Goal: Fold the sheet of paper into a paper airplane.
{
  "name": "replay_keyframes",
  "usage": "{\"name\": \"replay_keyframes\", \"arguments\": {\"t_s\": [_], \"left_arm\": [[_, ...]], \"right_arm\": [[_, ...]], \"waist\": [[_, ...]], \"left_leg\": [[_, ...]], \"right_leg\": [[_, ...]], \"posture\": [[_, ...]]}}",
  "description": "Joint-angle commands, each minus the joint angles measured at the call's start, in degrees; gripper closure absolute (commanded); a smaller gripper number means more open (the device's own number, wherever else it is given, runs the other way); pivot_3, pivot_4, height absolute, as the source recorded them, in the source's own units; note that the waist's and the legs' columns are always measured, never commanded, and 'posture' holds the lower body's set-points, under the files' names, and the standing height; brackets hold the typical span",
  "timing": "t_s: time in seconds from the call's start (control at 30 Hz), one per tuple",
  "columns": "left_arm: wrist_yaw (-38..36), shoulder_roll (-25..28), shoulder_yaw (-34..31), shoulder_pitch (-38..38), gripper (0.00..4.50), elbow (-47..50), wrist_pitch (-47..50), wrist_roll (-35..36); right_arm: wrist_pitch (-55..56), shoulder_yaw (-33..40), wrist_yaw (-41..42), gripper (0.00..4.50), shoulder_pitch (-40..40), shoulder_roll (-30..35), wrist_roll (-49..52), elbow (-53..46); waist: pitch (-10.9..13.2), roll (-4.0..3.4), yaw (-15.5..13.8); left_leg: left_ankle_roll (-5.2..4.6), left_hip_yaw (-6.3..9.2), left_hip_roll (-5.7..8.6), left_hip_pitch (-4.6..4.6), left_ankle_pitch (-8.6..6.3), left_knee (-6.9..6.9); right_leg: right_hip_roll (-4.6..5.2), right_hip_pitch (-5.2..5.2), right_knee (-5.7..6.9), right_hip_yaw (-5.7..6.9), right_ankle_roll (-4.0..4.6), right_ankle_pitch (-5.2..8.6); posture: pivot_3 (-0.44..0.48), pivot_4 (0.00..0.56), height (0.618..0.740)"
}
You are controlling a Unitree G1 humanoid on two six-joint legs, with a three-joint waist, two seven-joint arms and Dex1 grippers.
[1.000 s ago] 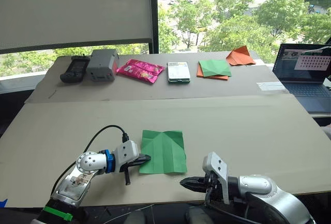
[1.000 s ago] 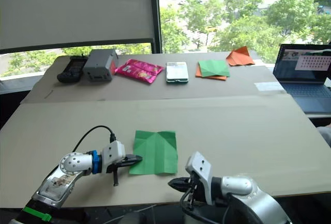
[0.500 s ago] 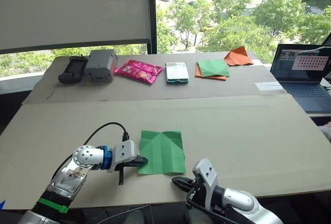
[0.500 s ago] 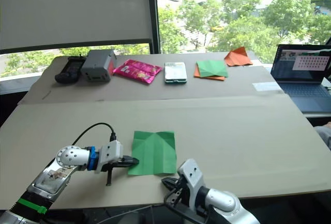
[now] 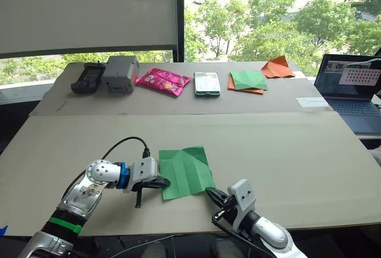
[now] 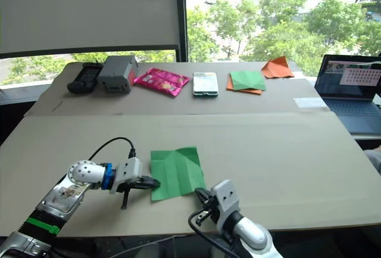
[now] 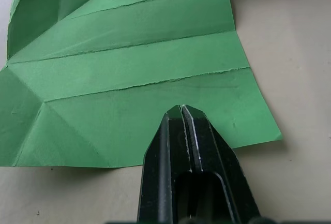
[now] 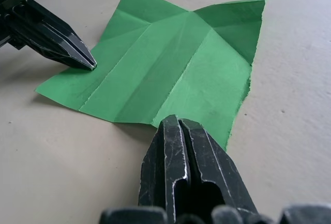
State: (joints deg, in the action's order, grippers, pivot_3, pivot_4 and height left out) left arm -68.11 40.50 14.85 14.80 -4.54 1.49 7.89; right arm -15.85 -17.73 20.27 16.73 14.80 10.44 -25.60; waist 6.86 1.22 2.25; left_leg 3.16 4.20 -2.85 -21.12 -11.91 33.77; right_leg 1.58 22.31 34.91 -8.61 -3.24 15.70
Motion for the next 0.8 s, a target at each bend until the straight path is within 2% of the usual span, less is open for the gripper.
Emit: {"name": "replay_keyframes", "arguments": {"t_s": [0.03, 0.2, 0.43, 0.8], "left_arm": [[0.9, -0.3, 1.1, -0.2, 4.5, -1.9, 0.3, -2.6], [1.5, -0.4, 1.0, -0.9, 4.5, -1.0, 0.7, -2.6], [1.8, -0.3, 1.2, -1.5, 4.5, -0.3, 1.1, -2.5], [1.2, 0.7, 0.7, -2.3, 4.5, 0.7, 1.2, -2.5]], "right_arm": [[2.5, 0.6, 0.5, 4.42, -2.9, -2.6, 1.4, 1.1], [2.9, 1.2, 2.4, 4.42, -5.4, -3.9, 2.0, 3.2], [-3.4, -0.8, 10.8, 4.42, -1.2, 5.5, 6.5, -5.2], [-1.1, -1.7, 3.1, 4.42, 0.8, 2.5, -1.5, 1.8]], "waist": [[0.0, -0.04, 0.1], [-0.1, -0.16, 0.1], [-0.1, -0.16, 0.2], [-0.2, -0.02, 0.3]], "left_leg": [[-0.08, 0.0, 0.0, 0.0, 0.05, 0.01], [-0.31, -0.01, 0.01, -0.01, 0.19, 0.01], [-0.34, -0.01, 0.02, -0.01, 0.21, 0.03], [-0.09, -0.01, 0.0, 0.04, 0.05, 0.0]], "right_leg": [[0.0, 0.0, 0.01, 0.0, 0.0, 0.0], [0.01, -0.02, 0.04, -0.01, 0.0, 0.0], [0.01, -0.06, 0.04, -0.04, -0.02, 0.01], [0.0, -0.03, 0.03, -0.02, 0.01, 0.04]], "posture": [[0.0, 0.15, 0.74], [0.0, 0.15, 0.74], [0.0, 0.15, 0.74], [0.0, 0.15, 0.74]]}}
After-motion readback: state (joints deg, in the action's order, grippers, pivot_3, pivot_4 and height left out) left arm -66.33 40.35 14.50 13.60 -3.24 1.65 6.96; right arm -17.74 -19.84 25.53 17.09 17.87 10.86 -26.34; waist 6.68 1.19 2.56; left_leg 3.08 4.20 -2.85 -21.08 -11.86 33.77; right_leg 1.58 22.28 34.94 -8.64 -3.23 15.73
